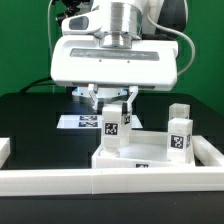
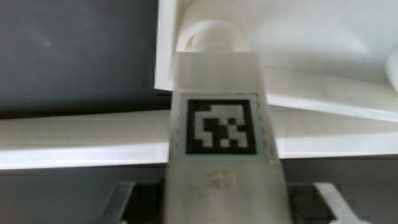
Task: Assemble square table
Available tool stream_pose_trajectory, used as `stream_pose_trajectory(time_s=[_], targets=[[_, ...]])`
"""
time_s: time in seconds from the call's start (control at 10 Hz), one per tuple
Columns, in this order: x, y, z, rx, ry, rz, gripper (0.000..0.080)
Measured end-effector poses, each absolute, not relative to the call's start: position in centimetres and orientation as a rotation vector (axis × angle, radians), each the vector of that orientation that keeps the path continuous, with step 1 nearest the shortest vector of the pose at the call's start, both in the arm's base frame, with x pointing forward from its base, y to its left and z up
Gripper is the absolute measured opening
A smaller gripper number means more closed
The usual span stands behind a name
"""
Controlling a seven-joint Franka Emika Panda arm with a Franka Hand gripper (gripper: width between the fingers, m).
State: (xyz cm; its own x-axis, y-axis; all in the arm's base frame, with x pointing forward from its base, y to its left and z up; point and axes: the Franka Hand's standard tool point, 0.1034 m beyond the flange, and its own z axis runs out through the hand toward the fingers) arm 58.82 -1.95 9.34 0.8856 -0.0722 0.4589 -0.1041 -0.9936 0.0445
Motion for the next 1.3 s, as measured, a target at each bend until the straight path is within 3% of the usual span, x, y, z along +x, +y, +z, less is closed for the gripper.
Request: stream_pose_trajectory(time_s=[0.9, 1.1, 1.2, 1.3], targets=[[59.14, -2.35, 9.09, 2.918, -0.121, 0.854, 0.0291], [59.13, -2.35, 9.07, 2.918, -0.121, 0.854, 0.0538], [59.13, -2.35, 9.07, 2.918, -0.121, 0.854, 0.0614], [59.13, -2.35, 9.07, 2.918, -0.121, 0.854, 0.0614]])
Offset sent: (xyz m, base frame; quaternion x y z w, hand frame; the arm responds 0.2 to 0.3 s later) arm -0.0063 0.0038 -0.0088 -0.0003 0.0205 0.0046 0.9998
